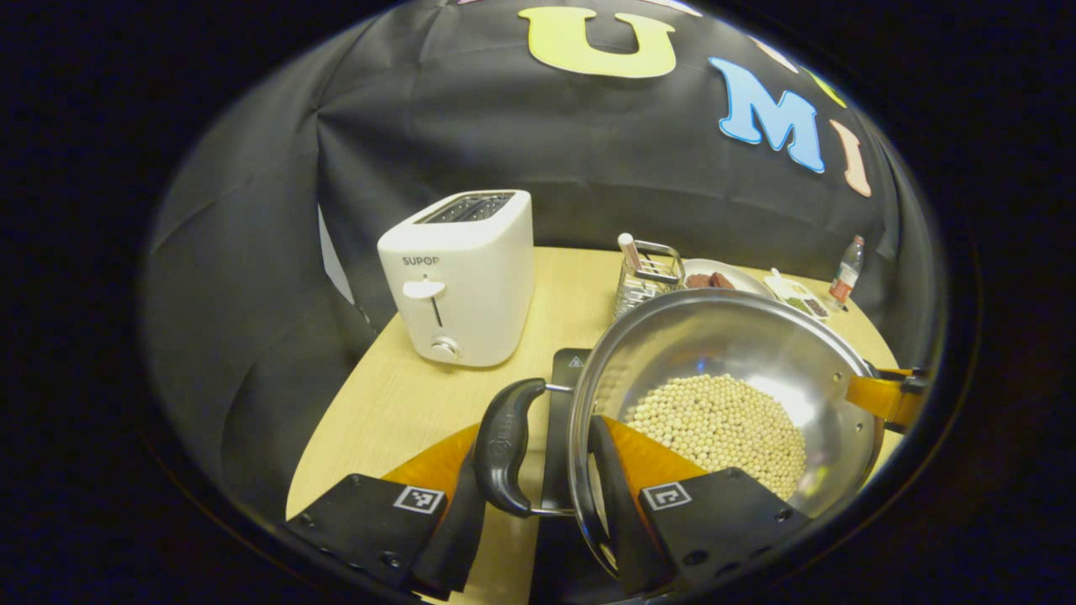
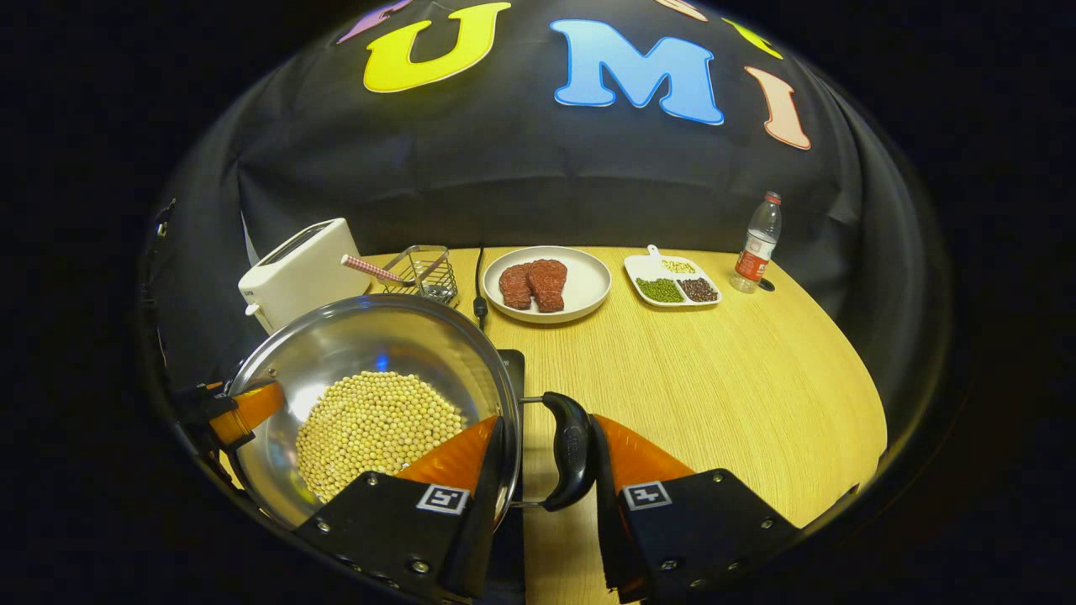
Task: First push the handle of the pot to place it horizontally, then grasp the pot with both hands and set it on the induction cooktop.
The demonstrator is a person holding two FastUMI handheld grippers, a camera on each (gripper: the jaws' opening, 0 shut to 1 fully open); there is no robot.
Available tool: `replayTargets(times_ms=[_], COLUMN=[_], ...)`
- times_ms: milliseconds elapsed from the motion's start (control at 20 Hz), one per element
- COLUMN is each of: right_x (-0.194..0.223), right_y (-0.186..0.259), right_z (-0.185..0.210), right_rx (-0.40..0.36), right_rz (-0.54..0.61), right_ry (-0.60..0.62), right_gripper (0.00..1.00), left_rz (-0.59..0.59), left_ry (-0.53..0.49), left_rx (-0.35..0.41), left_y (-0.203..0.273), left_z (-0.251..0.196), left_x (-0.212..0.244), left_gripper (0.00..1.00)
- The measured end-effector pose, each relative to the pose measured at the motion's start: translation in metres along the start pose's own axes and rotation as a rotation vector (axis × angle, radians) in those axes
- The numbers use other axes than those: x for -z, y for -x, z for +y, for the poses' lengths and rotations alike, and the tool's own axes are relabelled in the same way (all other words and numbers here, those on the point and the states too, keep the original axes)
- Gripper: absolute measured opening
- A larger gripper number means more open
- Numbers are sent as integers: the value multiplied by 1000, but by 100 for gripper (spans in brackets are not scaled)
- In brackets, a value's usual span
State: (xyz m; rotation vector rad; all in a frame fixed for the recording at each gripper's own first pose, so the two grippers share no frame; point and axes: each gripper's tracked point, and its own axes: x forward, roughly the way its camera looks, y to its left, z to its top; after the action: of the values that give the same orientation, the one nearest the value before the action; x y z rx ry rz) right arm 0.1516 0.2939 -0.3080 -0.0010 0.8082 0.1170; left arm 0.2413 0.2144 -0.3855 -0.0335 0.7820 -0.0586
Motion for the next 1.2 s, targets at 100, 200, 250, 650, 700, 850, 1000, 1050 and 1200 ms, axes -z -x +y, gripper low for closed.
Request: replayTargets(times_ms=[100, 200, 250, 650, 700, 850, 1000, 1050, 1200], right_x=[0, 5, 0, -41, -49, -61, -66, -66, -64], right_y=[3, 16, 24, 101, 116, 167, 220, 237, 281], right_z=[0, -14, -19, -87, -103, -155, -210, -226, -269], right_rx=[-37, -38, -62, -116, -118, -117, -99, -96, -83], right_rz=[-25, -26, -43, -296, -331, -434, -520, -546, -602], right_ry=[-27, -39, -27, 58, 66, 74, 80, 78, 61], right_gripper=[57, 66, 100, 99, 99, 98, 98, 98, 98], left_rz=[-39, -108, -136, -298, -320, -401, -489, -517, -585], left_ry=[-27, -54, -57, -64, -51, -15, 17, 21, 21], left_rx=[-44, -69, -68, -105, -109, -98, -88, -80, -71], left_y=[3, 15, 25, 114, 126, 171, 227, 244, 290], left_z=[6, 4, -2, -70, -85, -135, -188, -203, -243], left_x=[-7, -20, -26, -54, -58, -72, -81, -83, -84], left_gripper=[76, 91, 98, 98, 98, 98, 98, 98, 98])
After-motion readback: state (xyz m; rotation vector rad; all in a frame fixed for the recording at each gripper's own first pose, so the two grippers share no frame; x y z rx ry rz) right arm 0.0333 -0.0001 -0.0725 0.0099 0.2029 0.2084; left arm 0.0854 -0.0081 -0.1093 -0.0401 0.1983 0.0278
